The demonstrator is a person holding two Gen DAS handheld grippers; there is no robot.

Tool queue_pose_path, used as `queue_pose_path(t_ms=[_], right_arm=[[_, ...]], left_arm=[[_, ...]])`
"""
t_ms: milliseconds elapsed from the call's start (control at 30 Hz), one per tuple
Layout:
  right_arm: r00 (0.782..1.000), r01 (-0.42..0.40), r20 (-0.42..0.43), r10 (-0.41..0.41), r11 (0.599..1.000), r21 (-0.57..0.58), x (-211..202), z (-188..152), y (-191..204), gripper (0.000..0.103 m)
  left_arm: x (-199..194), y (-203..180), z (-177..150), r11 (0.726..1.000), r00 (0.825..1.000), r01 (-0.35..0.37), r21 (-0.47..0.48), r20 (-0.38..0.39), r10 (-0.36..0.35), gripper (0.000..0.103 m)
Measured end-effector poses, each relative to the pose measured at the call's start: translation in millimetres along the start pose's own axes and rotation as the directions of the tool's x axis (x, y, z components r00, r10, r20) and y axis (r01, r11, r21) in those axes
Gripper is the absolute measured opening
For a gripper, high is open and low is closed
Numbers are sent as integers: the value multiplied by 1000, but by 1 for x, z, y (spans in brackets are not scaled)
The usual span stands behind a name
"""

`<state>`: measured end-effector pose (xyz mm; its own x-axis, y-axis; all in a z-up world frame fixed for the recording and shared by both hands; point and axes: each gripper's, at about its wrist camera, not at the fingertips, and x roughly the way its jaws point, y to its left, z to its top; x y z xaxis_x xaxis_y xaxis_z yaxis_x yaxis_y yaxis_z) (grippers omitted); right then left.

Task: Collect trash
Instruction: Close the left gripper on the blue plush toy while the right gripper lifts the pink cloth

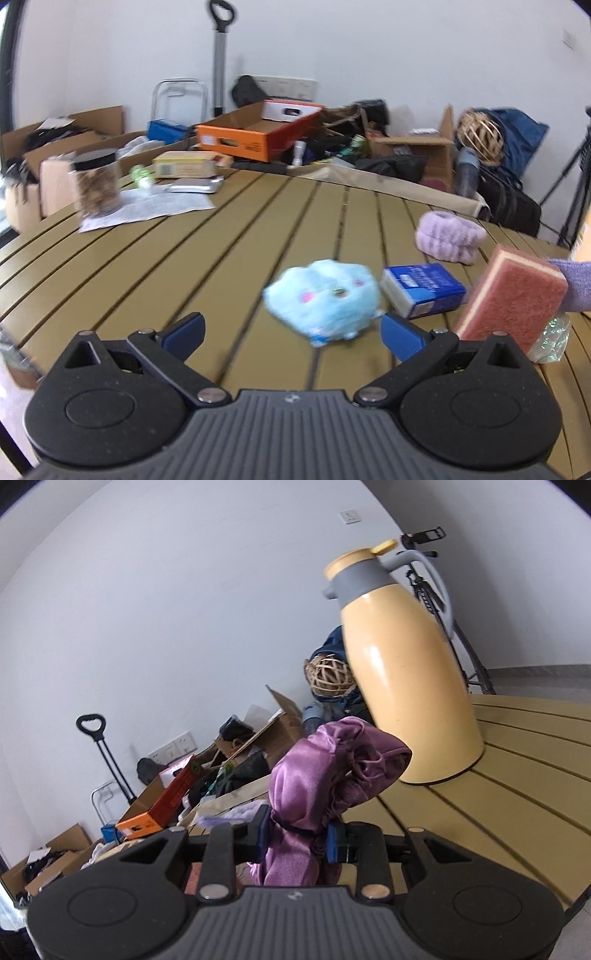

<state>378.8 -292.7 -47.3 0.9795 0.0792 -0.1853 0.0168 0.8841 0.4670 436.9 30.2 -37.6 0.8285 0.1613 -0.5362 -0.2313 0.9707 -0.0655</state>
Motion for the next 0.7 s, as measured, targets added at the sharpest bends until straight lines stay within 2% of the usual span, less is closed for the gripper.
queue_pose_path(t_ms=[167, 333, 500, 700], right_arm=[[999, 35, 12, -35, 999, 39, 4, 5, -19, 28], [998, 57, 3, -58, 996, 72, 11, 4, -32, 28], [998, 66, -9, -65, 995, 79, 17, 1, -36, 28], [998, 64, -8, -64, 995, 77, 14, -2, -36, 28]], left_arm=[[30, -27, 12, 999, 998, -21, 24, -56, 22, 103], [54, -43, 23, 991, 987, -131, 36, -90, 133, 103], [72, -38, 23, 991, 980, -134, -16, -150, 130, 103], [80, -35, 24, 988, 976, -153, -29, -158, 146, 103]])
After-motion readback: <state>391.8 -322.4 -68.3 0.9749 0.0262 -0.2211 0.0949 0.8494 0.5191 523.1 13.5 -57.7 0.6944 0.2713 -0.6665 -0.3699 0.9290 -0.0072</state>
